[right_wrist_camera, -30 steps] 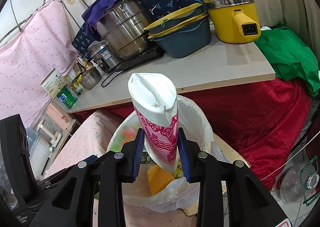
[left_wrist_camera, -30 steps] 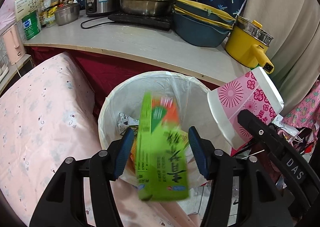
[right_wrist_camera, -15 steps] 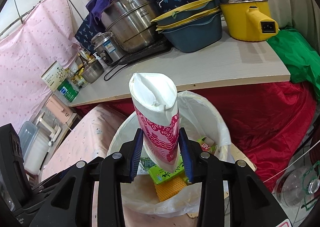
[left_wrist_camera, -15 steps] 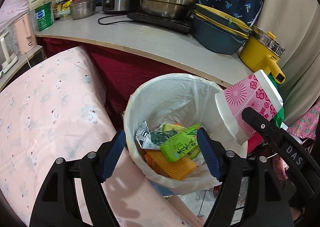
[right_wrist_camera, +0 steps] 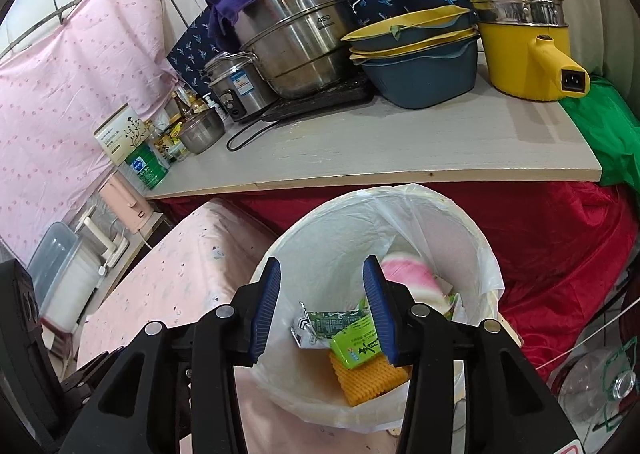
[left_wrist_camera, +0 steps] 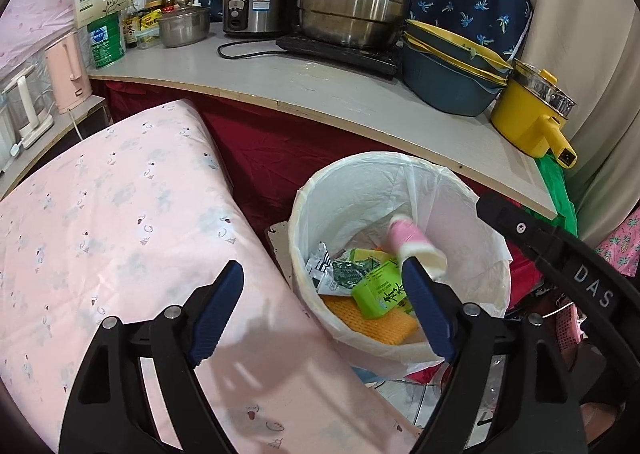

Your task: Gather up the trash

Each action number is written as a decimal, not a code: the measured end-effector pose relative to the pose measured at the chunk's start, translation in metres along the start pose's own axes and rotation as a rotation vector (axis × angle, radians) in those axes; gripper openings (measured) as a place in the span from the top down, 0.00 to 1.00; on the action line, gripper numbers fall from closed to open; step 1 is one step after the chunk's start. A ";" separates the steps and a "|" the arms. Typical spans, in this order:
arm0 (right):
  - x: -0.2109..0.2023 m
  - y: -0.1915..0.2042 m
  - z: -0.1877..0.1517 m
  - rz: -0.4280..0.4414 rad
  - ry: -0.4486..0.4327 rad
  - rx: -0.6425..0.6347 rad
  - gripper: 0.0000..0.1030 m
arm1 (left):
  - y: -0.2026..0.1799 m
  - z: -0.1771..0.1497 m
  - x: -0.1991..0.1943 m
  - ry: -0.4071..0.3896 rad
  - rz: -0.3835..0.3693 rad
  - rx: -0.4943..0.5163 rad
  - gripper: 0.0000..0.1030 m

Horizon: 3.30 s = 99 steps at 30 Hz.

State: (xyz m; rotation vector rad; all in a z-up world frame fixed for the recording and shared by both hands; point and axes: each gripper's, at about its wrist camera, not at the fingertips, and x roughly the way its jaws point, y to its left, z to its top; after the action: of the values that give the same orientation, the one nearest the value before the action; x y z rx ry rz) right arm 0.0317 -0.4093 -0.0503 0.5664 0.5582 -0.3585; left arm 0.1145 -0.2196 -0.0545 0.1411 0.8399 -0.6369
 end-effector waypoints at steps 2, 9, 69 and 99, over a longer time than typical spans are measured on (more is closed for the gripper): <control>-0.003 0.005 -0.001 0.000 -0.003 -0.009 0.58 | 0.003 -0.002 -0.004 -0.002 0.002 -0.005 0.24; -0.017 0.022 -0.007 -0.003 -0.009 -0.046 0.53 | 0.012 -0.009 -0.022 -0.028 0.024 -0.005 0.21; -0.101 0.053 -0.098 -0.202 0.040 -0.330 0.06 | 0.052 -0.098 -0.095 -0.031 0.216 -0.037 0.07; -0.102 0.051 -0.109 -0.220 0.046 -0.351 0.06 | 0.044 -0.103 -0.097 -0.025 0.214 -0.029 0.07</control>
State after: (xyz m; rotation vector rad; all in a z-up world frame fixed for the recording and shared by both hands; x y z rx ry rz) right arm -0.0683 -0.2877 -0.0464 0.1749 0.7126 -0.4444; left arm 0.0246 -0.1016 -0.0582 0.1939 0.7975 -0.4247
